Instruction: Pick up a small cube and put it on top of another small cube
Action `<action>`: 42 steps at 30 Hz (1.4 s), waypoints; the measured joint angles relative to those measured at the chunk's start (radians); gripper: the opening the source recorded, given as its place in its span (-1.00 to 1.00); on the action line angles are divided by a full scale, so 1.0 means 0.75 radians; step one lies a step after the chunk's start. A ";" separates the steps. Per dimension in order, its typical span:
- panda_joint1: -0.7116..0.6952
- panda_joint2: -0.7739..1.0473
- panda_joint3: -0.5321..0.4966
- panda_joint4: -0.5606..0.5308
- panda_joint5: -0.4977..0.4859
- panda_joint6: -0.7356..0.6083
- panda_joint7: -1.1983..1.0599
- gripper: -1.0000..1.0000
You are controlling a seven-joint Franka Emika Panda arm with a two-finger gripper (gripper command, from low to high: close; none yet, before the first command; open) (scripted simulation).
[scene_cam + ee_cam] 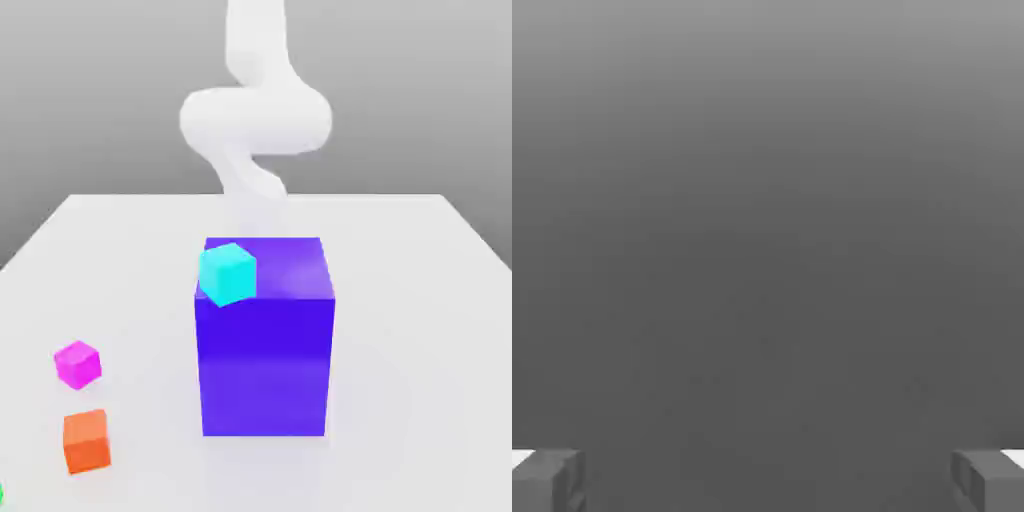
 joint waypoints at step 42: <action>-0.640 1.074 -0.318 -0.574 0.159 0.681 -0.325 -1.00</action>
